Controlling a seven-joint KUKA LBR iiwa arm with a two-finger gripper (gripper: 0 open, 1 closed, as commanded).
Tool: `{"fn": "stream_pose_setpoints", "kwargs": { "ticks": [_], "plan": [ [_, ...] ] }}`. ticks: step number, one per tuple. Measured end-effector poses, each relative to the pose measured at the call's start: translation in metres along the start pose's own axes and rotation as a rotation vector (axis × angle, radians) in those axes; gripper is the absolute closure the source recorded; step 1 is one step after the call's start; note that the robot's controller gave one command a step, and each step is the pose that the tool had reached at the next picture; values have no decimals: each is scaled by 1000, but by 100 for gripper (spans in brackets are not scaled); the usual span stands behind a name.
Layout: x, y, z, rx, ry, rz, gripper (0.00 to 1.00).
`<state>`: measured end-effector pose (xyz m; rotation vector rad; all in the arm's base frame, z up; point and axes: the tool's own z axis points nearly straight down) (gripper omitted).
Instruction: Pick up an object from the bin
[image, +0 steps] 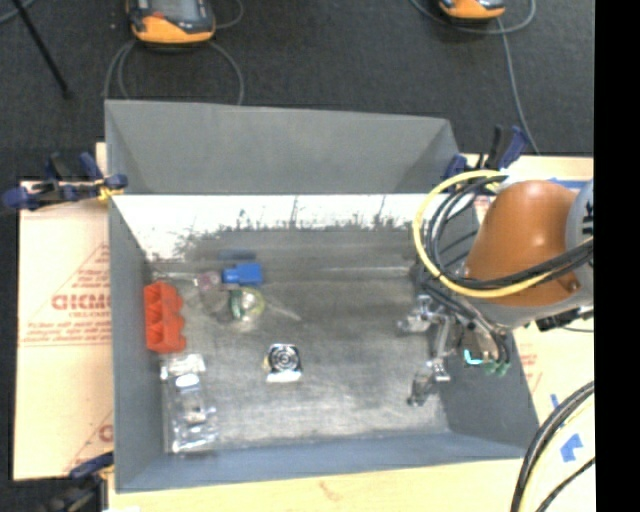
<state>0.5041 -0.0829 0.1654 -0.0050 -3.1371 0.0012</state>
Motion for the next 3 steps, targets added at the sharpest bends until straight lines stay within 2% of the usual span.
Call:
{"fn": "stream_pose_setpoints", "kwargs": {
  "ticks": [1, 2, 3],
  "plan": [
    [6, -77, 48, 2, -3, -225, 0],
    [-20, 21, 55, 0, -10, -541, 0],
    [-40, 92, 58, 1, -11, -726, 0]
  ]
}}
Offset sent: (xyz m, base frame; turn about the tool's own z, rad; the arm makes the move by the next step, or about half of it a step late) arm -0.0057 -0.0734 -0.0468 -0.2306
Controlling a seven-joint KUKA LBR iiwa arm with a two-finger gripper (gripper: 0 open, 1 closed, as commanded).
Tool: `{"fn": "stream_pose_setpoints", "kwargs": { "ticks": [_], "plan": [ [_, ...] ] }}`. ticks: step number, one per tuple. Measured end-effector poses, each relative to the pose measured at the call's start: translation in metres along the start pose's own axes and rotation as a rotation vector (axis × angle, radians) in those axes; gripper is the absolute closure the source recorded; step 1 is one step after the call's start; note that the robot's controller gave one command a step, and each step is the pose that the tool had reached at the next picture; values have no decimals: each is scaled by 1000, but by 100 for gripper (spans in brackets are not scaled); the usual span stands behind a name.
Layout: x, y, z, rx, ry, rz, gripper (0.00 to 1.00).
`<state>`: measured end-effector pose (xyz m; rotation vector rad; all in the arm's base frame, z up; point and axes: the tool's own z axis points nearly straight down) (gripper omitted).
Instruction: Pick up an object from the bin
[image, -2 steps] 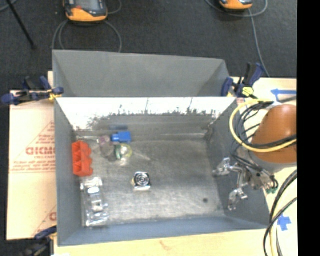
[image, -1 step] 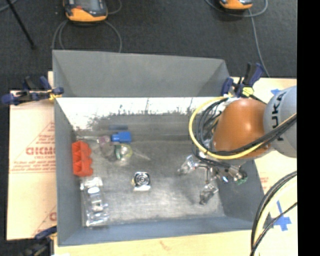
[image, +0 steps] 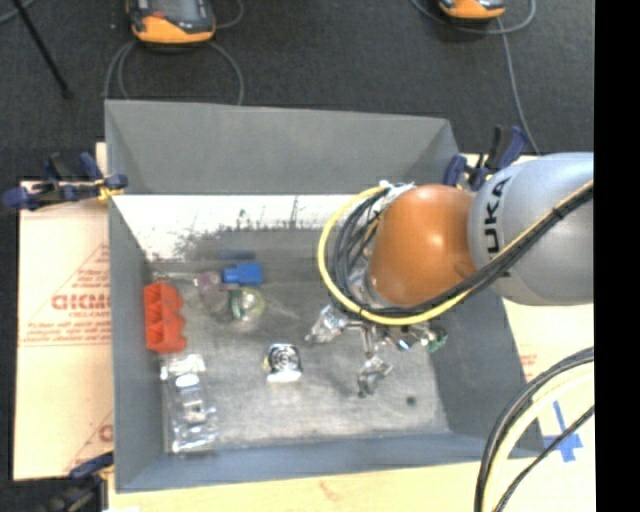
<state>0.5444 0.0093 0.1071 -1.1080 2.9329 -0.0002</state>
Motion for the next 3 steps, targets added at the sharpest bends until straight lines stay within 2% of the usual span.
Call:
{"fn": "stream_pose_setpoints", "kwargs": {
  "ticks": [1, 2, 3],
  "plan": [
    [-56, 38, 30, 1, -4, -56, 0],
    [-104, 52, -45, 3, -6, -54, 0],
    [-54, 45, 32, 0, -3, -227, 0]
  ]
}}
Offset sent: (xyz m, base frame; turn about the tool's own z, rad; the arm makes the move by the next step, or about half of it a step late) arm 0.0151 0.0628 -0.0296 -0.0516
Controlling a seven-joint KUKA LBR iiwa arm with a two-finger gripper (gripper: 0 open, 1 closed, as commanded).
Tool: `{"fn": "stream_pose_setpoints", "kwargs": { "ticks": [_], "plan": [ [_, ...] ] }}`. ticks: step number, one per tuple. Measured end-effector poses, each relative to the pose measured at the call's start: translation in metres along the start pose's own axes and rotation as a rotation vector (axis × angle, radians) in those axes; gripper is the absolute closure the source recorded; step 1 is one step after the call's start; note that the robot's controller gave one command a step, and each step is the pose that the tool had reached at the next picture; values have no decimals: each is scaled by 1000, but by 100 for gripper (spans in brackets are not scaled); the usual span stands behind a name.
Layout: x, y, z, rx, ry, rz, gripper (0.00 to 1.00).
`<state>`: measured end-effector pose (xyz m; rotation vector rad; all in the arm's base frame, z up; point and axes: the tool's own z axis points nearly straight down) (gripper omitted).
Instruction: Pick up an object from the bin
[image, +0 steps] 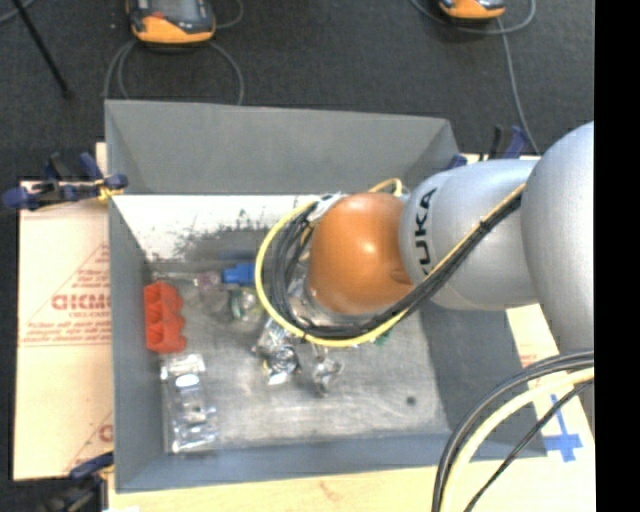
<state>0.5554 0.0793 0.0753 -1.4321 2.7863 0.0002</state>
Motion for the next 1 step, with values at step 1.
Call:
{"fn": "stream_pose_setpoints", "kwargs": {
  "ticks": [1],
  "plan": [
    [-2, -1, -2, 3, -5, 0, 100]
  ]
}}
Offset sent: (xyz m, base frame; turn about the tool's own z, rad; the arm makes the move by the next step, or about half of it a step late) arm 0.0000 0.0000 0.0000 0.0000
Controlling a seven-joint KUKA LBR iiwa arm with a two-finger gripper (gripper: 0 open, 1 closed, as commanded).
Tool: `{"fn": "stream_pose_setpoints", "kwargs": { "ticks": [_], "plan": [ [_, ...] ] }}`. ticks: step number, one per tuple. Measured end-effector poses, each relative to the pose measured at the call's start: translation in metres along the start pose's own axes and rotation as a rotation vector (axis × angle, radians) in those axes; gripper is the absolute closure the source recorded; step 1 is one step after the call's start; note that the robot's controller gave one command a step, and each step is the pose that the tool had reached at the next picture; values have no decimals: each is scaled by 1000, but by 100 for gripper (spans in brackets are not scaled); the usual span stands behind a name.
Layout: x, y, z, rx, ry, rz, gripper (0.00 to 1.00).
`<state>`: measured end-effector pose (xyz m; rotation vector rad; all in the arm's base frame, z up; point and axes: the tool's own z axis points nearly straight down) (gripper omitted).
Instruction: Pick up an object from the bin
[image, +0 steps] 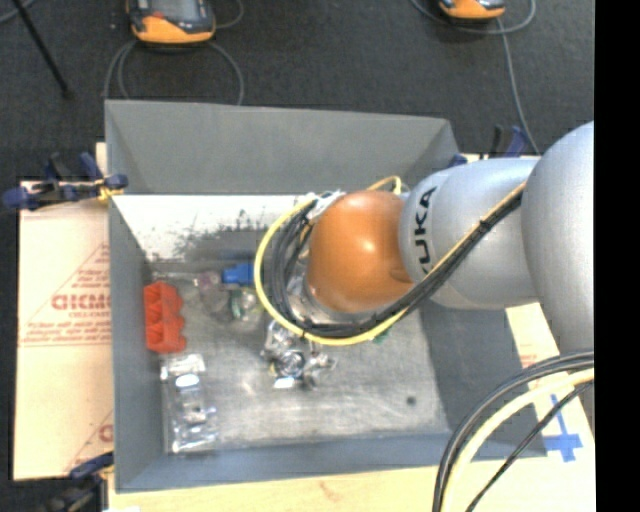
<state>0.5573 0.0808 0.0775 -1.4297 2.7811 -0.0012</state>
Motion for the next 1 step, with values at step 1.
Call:
{"fn": "stream_pose_setpoints", "kwargs": {
  "ticks": [1],
  "plan": [
    [17, 13, -178, -1, 6, -268, 100]
  ]
}}
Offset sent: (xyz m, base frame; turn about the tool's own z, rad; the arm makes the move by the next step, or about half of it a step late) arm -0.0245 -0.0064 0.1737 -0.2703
